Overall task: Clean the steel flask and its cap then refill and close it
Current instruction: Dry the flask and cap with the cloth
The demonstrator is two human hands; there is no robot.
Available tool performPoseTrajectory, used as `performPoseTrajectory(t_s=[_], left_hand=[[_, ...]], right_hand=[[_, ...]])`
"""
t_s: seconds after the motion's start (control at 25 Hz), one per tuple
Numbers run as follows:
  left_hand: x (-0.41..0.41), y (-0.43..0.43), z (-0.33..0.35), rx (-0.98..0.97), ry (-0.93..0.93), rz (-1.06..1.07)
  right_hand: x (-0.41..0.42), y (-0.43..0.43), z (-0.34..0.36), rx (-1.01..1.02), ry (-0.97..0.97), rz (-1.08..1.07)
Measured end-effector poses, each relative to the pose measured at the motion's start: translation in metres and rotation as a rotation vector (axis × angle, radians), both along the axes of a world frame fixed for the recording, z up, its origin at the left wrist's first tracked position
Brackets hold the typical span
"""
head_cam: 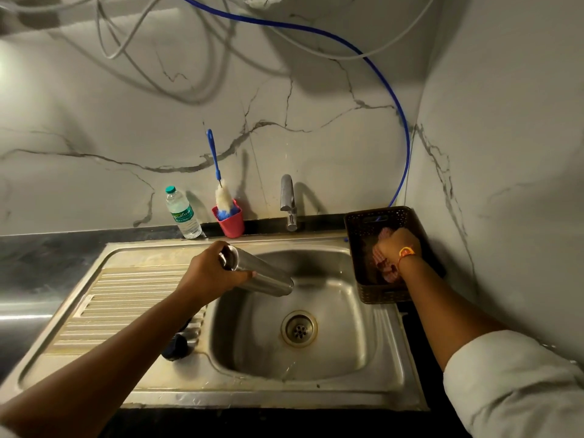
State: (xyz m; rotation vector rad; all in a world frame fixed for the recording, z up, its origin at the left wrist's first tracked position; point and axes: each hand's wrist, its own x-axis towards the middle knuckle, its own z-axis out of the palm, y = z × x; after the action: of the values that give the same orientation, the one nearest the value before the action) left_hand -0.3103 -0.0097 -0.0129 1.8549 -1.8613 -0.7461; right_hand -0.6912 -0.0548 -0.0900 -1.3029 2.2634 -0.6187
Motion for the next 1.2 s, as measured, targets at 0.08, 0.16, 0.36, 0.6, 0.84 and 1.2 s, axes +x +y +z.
performPoseTrajectory(t_s=[0.08,0.16,0.36,0.6,0.84,1.2], left_hand=[[0.000,0.004,0.000,-0.011,0.075,0.040],[0.001,0.006,0.001,-0.031,0.121,0.060],[0.009,0.008,0.009,-0.054,0.213,0.108],[0.026,0.005,0.019,0.001,0.451,0.185],[0.036,0.003,0.017,0.005,0.563,0.170],[0.043,0.010,0.014,-0.061,0.632,0.190]], right_hand=[[0.006,0.005,0.016,-0.102,-0.121,-0.057],[0.009,0.011,0.026,-0.121,-0.265,-0.083],[0.020,0.030,0.056,-0.335,-0.634,-0.247],[0.053,0.037,0.077,-0.514,-0.672,-0.193],[0.170,0.076,0.093,-0.620,-0.331,0.188],[0.257,0.066,0.068,-0.412,-0.046,0.665]])
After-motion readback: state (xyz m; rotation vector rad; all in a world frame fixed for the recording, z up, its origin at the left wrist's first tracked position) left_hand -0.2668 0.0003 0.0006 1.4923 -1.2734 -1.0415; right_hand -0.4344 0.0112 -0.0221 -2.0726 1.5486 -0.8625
